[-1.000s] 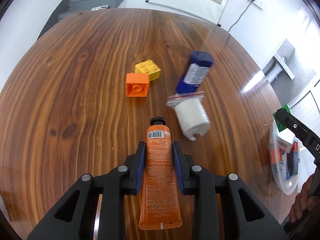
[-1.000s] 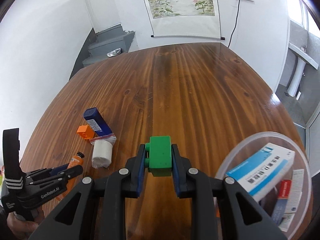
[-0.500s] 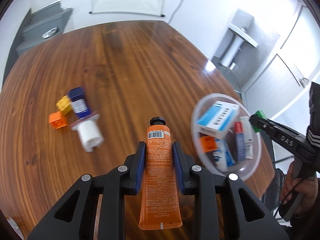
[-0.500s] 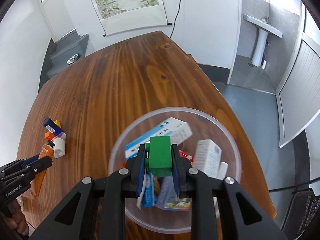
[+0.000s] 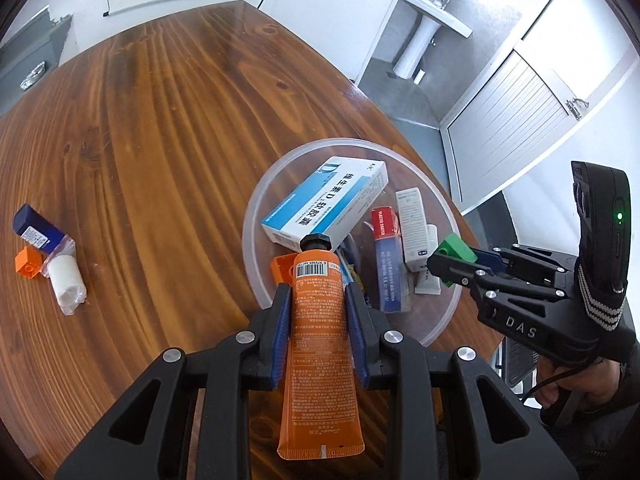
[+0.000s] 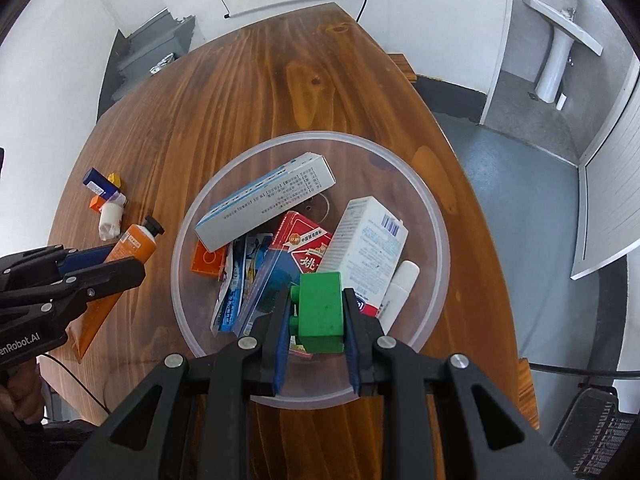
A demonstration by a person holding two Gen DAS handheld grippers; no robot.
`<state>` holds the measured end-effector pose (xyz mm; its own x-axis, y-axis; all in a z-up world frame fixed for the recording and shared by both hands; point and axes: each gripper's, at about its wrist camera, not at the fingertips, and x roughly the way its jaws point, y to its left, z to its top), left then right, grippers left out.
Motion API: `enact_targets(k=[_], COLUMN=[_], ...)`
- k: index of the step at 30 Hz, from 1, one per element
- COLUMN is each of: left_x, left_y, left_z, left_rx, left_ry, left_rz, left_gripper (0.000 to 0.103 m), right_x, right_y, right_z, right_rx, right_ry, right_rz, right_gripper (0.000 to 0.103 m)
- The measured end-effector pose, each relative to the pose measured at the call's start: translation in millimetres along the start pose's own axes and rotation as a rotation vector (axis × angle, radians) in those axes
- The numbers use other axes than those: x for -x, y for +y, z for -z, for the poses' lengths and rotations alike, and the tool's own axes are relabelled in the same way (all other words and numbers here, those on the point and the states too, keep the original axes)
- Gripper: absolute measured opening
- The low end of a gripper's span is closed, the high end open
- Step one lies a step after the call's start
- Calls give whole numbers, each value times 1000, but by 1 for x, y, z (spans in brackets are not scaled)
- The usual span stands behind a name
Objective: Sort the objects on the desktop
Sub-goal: 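Carry the orange tube and green block over the clear bowl with both tools, then open the left tool to drop the orange tube while the right tool drops the green block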
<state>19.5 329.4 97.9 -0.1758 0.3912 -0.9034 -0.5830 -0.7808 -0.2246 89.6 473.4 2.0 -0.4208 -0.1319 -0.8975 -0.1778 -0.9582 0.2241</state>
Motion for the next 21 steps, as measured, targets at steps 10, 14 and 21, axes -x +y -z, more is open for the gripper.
enact_targets(k=[10,14,21], left_x=[-6,-13,-15], left_y=[-18,-24,-17], left_z=[-14,-18,-17], left_rx=[-14,-17,34], left_ry=[36,48,54], left_rz=[-11,-27,-57], left_gripper=[29,30,51], right_x=[-3,-5,-4], right_y=[-12,-12,-16], right_z=[-16,-21,-27], right_rx=[11,30,44], right_ry=[22,28,25], right_rz=[-64,-78,-86], right_gripper=[26,26,26])
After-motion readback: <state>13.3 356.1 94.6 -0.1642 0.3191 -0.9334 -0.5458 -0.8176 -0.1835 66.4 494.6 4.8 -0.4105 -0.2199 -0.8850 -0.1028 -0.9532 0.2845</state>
